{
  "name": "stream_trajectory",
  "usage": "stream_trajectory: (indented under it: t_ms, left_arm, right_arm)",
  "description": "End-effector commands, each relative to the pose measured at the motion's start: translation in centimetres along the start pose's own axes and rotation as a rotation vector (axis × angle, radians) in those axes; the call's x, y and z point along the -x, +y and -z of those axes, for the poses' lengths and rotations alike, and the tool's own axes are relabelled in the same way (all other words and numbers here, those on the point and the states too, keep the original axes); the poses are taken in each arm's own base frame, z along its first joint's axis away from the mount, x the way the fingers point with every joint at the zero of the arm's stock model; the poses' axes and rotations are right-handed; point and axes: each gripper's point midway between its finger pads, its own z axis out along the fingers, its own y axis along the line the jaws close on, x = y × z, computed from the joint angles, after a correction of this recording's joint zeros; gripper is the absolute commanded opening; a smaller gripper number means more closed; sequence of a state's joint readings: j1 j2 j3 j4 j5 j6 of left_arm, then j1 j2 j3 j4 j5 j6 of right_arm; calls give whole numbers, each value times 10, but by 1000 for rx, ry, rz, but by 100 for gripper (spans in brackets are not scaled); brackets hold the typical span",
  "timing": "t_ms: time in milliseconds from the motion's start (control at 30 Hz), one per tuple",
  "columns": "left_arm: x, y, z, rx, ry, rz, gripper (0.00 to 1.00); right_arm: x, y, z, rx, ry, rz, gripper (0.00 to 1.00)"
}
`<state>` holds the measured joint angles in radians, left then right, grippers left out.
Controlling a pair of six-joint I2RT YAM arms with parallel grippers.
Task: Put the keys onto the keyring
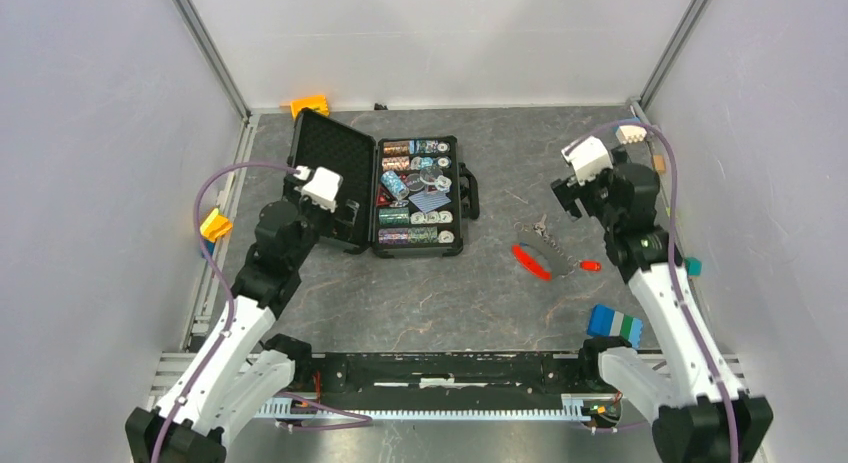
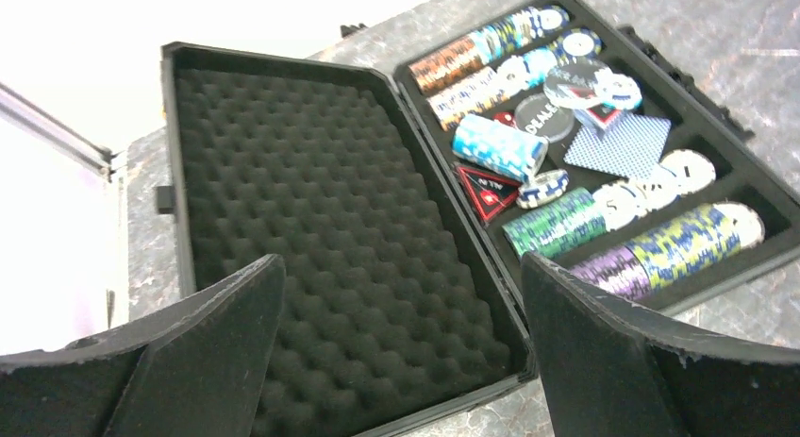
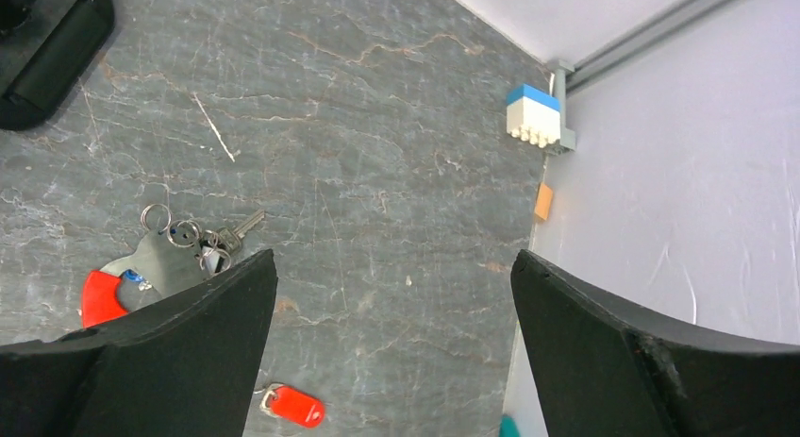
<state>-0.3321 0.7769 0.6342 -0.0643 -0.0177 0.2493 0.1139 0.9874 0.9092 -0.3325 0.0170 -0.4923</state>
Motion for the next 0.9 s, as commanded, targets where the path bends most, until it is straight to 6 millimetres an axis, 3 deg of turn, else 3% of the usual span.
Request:
stream_trajectory:
  t_ms: [0,233,500,667,867]
  left_arm:
    - [26,20,14,86,-114,82,100]
    - [35,23,39,98,-169,109,100]
    - [34,32,68,159,-162,150,100]
    - [32,28,81,154,-187,181,100]
    - [35,37,90,204,-251,200,100]
  right_arm:
    - [1,-11,22,-142,-107,-148,98]
    - [-14,7,36,-118,-140,-215,98]
    - [-5,6,67,-158,-284,-198,98]
    - [-10,13,75,-161,-340,-173,98]
    - [-1,32,85,-94,-459,-148,98]
